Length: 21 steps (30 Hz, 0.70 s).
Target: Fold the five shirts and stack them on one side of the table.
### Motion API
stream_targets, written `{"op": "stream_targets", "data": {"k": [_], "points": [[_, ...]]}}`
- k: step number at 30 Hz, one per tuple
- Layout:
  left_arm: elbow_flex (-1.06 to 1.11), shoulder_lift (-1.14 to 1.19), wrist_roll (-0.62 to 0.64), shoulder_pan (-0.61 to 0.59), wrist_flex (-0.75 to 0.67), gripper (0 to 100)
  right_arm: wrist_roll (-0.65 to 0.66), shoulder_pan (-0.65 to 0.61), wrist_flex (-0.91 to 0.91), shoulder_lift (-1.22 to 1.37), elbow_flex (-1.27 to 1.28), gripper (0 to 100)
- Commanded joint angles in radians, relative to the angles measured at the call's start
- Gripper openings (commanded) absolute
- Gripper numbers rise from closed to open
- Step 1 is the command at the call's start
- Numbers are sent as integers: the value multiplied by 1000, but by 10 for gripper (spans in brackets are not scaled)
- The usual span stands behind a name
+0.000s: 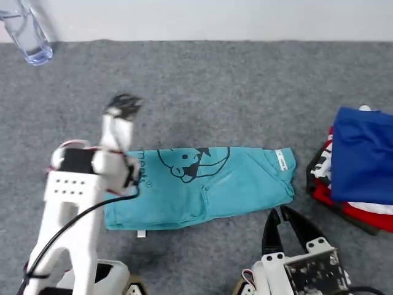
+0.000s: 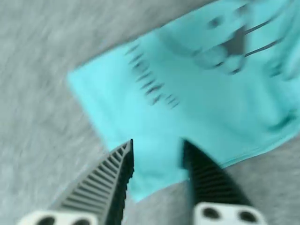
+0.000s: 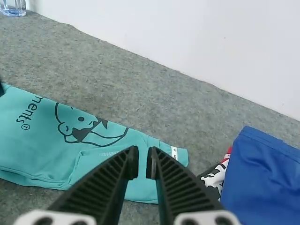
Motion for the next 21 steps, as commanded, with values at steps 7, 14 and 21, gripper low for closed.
{"op": "stream_targets", "data": {"k": [7, 14, 21], "points": [[148, 124, -91, -166, -150, 256, 6, -81, 42, -48, 3, 62], [120, 328, -98, -213, -250, 257, 8, -81, 42, -48, 35, 62], [111, 500, -69, -215, -351, 254, 8, -81, 42, -48, 35, 62]]}}
